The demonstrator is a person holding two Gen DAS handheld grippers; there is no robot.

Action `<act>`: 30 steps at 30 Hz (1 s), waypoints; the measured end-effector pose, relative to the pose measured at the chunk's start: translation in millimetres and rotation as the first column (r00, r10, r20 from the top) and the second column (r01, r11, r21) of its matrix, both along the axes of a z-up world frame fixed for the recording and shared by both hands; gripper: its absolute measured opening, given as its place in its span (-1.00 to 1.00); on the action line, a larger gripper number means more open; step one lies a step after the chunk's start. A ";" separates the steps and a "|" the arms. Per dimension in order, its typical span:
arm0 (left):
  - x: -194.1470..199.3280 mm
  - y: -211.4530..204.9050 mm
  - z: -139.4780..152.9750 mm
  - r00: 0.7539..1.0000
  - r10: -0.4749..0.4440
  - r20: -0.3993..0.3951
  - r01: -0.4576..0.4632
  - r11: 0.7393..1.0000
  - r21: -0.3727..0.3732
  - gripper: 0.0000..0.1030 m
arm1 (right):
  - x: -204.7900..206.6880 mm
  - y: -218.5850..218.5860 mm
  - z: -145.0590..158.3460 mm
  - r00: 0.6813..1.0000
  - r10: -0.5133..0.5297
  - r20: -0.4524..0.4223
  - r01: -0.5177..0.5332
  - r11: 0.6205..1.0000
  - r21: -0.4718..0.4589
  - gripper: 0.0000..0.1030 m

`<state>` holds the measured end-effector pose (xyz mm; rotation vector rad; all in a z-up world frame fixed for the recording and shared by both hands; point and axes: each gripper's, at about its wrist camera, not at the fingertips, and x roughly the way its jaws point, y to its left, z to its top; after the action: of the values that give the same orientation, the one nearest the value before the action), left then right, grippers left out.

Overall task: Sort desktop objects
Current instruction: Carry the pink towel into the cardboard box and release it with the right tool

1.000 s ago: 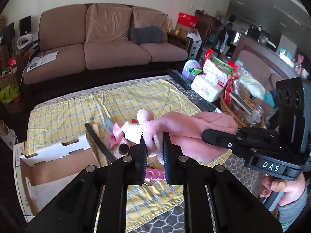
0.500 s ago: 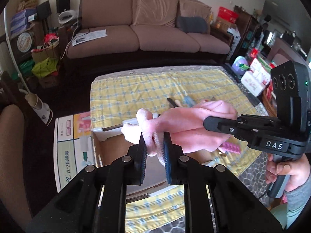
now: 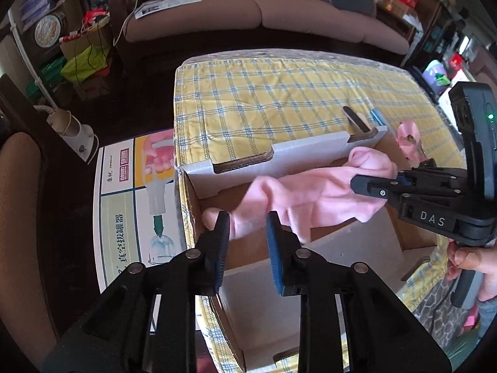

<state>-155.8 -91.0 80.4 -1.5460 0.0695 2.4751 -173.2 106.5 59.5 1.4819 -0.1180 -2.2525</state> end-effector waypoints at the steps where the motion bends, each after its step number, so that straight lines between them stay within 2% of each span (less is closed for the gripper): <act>1: -1.2 -1.6 -1.4 1.000 -0.001 -0.003 0.001 1.000 0.001 -0.53 | -2.7 1.3 -3.9 1.000 0.001 0.001 -0.001 1.000 0.016 -0.72; 7: -6.2 4.2 -2.9 1.000 -0.027 -0.007 0.028 0.999 0.029 -0.53 | -9.3 -8.0 -12.9 0.999 0.034 -0.002 -0.034 0.998 0.054 -0.72; 11: -14.3 21.7 -17.8 0.998 -0.056 0.030 0.057 0.997 -0.051 -0.53 | -16.0 -15.9 -19.5 0.999 0.038 0.005 -0.039 0.993 0.107 -0.71; 16: -25.1 26.1 -43.1 0.995 -0.033 0.090 0.042 0.994 -0.099 -0.53 | -16.4 -21.7 -16.3 0.998 0.068 -0.010 -0.065 0.978 0.199 -0.68; 19: -24.3 23.8 -47.5 0.996 -0.027 0.084 0.037 0.993 -0.110 -0.53 | -10.8 -16.2 -7.4 0.997 0.064 -0.030 -0.058 0.982 0.182 -0.26; 21: -23.2 20.8 -45.4 0.996 -0.018 0.087 0.027 0.995 -0.095 -0.46 | -4.6 -6.5 4.2 0.998 0.042 -0.055 -0.033 0.988 0.151 0.30; 22: -22.3 18.2 -42.8 0.997 -0.012 0.082 0.019 0.996 -0.085 -0.32 | -0.6 -1.2 10.2 0.997 0.037 -0.067 -0.027 0.989 0.144 0.39; 23: -20.3 16.8 -37.8 0.997 -0.008 0.073 0.013 0.998 -0.069 -0.19 | 3.2 2.2 15.5 0.996 0.038 -0.077 -0.026 0.990 0.142 0.41; 25: -15.7 14.6 -25.8 0.999 0.003 0.046 0.000 0.999 -0.051 -0.06 | 13.1 11.0 28.5 0.993 0.038 -0.110 -0.022 0.989 0.144 0.41; 30: 0.4 20.9 9.7 1.000 0.000 -0.019 0.000 1.000 -0.016 0.01 | 36.3 41.0 64.4 0.981 -0.009 -0.191 0.020 0.998 0.057 0.41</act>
<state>-155.4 -70.1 90.1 -1.5294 0.0934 2.4950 -136.9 147.4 123.8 1.2882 -0.0035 -2.4154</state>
